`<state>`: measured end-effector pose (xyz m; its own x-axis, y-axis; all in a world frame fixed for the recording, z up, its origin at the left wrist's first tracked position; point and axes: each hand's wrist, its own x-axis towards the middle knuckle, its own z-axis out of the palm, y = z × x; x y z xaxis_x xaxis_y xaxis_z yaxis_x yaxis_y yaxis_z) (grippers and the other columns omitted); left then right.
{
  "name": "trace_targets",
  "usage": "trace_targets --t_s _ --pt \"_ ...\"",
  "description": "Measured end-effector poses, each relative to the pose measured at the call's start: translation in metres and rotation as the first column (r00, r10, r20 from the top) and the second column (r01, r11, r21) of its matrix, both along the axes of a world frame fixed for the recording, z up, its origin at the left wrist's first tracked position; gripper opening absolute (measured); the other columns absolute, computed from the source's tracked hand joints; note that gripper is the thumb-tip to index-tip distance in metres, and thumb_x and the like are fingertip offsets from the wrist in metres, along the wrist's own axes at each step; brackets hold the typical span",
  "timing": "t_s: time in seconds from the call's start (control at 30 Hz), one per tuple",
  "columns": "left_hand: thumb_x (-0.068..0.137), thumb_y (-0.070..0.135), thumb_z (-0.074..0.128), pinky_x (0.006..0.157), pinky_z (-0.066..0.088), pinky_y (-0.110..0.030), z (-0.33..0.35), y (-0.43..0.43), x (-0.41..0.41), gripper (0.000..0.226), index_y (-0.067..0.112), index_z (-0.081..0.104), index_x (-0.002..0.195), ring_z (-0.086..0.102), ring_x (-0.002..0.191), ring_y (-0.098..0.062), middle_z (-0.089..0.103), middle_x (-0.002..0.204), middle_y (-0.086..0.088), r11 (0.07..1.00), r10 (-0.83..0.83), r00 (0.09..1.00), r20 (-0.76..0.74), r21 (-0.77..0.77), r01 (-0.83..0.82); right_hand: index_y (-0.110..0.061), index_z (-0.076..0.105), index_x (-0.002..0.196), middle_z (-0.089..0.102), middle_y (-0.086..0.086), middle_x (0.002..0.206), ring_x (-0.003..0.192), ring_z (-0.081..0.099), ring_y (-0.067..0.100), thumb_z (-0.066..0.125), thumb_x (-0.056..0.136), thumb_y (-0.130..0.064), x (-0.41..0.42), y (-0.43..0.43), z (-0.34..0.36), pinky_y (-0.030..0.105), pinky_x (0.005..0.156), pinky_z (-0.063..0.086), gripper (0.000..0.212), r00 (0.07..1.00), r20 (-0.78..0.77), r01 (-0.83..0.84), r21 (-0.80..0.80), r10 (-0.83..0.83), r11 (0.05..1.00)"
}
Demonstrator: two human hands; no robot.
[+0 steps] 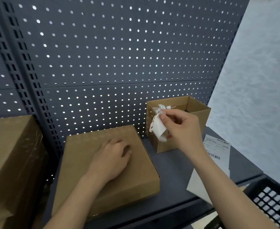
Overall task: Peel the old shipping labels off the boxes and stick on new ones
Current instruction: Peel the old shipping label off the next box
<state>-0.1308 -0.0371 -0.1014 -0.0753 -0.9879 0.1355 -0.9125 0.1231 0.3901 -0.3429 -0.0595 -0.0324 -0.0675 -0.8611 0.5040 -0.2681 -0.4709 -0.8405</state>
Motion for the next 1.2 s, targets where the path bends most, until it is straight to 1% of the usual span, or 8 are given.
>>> trace_targets --t_s 0.17,0.33,0.5,0.63,0.7,0.9,1.03,1.2 --pt "0.097 0.043 0.045 0.097 0.045 -0.038 0.004 0.000 -0.004 0.031 0.033 0.059 0.124 0.050 0.120 -0.021 0.056 0.129 0.011 1.000 0.020 1.000 -0.007 -0.017 -0.020 -0.032 0.076 0.081 0.067 0.001 0.068 0.067 0.062 0.019 0.081 0.080 -0.014 -0.003 -0.009 0.001 0.054 0.070 0.057 0.019 1.000 -0.005 -0.016 0.048 0.016 0.999" --pt "0.098 0.038 0.047 0.089 0.050 -0.038 0.006 -0.002 -0.005 0.026 0.029 0.064 0.116 0.057 0.109 -0.018 0.064 0.116 0.011 0.997 0.019 0.996 -0.082 -0.071 -0.025 -0.030 0.071 0.086 0.072 -0.009 0.077 0.072 0.068 0.018 0.077 0.085 -0.019 -0.007 -0.012 -0.005 0.055 0.070 0.058 0.012 0.999 0.036 0.010 0.028 -0.011 1.000" --pt "0.098 0.031 0.049 0.082 0.052 -0.039 0.009 -0.005 -0.011 0.023 0.022 0.067 0.108 0.060 0.096 -0.018 0.068 0.102 0.006 0.993 0.009 0.987 -0.159 -0.113 -0.028 -0.047 0.044 0.123 0.073 -0.004 0.079 0.071 0.069 0.019 0.070 0.091 -0.024 -0.015 -0.018 -0.005 0.036 0.071 0.055 0.047 0.996 0.051 0.071 -0.047 -0.068 0.996" --pt "0.098 0.033 0.048 0.076 0.054 -0.039 0.007 -0.010 -0.012 0.022 0.025 0.066 0.107 0.062 0.085 -0.017 0.068 0.096 0.008 0.993 0.007 0.989 -0.147 -0.117 -0.025 -0.023 0.062 0.092 0.067 -0.010 0.078 0.071 0.063 0.002 0.067 0.093 -0.020 -0.023 -0.037 0.012 0.022 0.066 0.048 0.006 0.982 0.003 0.187 -0.128 -0.188 0.974" --pt "0.098 0.034 0.046 0.075 0.054 -0.038 0.005 -0.012 -0.011 0.022 0.027 0.066 0.106 0.063 0.083 -0.015 0.068 0.095 0.009 0.993 0.010 0.992 -0.126 -0.117 -0.025 -0.020 0.066 0.086 0.066 -0.012 0.076 0.066 0.059 -0.003 0.067 0.093 -0.018 -0.026 -0.052 0.021 0.015 0.057 0.047 0.007 0.975 -0.008 0.220 -0.121 -0.222 0.968" --pt "0.098 0.035 0.045 0.080 0.053 -0.038 -0.002 -0.013 -0.009 0.022 0.030 0.065 0.105 0.059 0.092 -0.012 0.062 0.102 0.015 0.990 0.004 0.992 -0.126 -0.142 -0.022 -0.012 0.070 0.084 0.069 0.001 0.077 0.060 0.062 0.006 0.060 0.096 -0.016 -0.031 -0.095 0.035 0.016 0.050 0.046 0.016 0.945 -0.236 0.214 -0.081 -0.227 0.973" --pt "0.098 0.037 0.045 0.081 0.052 -0.039 0.000 -0.015 -0.009 0.024 0.030 0.065 0.109 0.059 0.095 -0.013 0.063 0.104 0.015 0.988 -0.005 0.989 -0.149 -0.153 -0.018 -0.009 0.066 0.084 0.064 0.001 0.073 0.051 0.057 -0.007 0.050 0.101 -0.010 -0.031 -0.104 0.028 0.009 0.050 0.040 0.023 0.912 -0.362 0.177 -0.070 -0.190 0.982" --pt "0.097 0.036 0.046 0.080 0.053 -0.038 -0.002 -0.016 -0.007 0.022 0.032 0.064 0.108 0.060 0.096 -0.015 0.064 0.101 0.014 0.988 0.005 0.991 -0.133 -0.154 -0.025 -0.011 0.065 0.086 0.063 0.001 0.080 0.065 0.054 0.003 0.044 0.102 -0.013 -0.031 -0.114 0.020 0.010 0.055 0.035 0.027 0.865 -0.484 0.159 0.019 -0.130 0.987"
